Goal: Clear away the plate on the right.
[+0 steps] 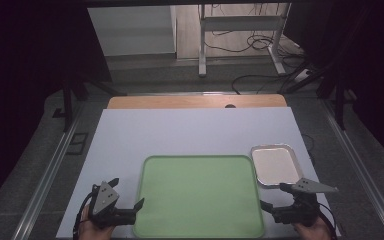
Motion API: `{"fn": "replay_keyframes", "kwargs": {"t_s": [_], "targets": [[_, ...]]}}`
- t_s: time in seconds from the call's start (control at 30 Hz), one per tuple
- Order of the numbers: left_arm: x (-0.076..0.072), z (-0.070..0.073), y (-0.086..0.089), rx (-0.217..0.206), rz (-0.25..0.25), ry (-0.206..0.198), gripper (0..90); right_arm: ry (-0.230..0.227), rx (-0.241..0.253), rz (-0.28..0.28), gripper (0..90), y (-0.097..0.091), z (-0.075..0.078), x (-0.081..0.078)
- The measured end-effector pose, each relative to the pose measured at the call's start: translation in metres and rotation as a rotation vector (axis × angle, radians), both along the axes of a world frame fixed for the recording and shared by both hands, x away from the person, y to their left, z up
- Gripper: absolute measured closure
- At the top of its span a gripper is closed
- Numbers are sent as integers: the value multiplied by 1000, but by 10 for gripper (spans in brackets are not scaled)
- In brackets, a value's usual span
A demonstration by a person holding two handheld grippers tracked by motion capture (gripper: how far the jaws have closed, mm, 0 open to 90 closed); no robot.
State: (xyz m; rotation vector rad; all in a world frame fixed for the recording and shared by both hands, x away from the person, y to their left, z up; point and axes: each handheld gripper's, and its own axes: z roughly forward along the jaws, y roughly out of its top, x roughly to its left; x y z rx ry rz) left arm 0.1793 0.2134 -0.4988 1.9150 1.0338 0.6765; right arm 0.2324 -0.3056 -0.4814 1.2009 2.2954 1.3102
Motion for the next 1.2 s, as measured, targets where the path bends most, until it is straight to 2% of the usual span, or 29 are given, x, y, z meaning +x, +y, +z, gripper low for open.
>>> {"fn": "replay_keyframes", "kwargs": {"t_s": [0.13, 0.27, 0.4, 0.6, 0.73, 0.8, 1.07, 1.2], "targets": [[-4, 1, 1, 20, -2, -23, 0, -13, 7, -13, 0, -1, 1, 0], [-5, 1, 4, -8, -15, -3, 0, -26, -23, -35, 0, 0, 1, -1], [-6, 0, 3, -18, -37, -4, 0, -5, -25, -43, 0, 1, 0, -1], [-8, 1, 4, -44, -44, -7, 0, -14, -48, -52, 0, 3, 0, -3], [-9, -1, 4, -39, -39, 8, 0, -16, -62, -50, 0, 4, 0, -3], [-9, -2, 5, -53, -38, 24, 0, -13, -66, -43, 0, 4, 0, -3], [-11, -1, 8, -87, -39, 17, 0, -25, -87, -20, 0, 6, 0, -3], [-11, -1, 7, -87, -45, 11, 0, -30, -106, -15, 0, 7, 0, -3]]}}
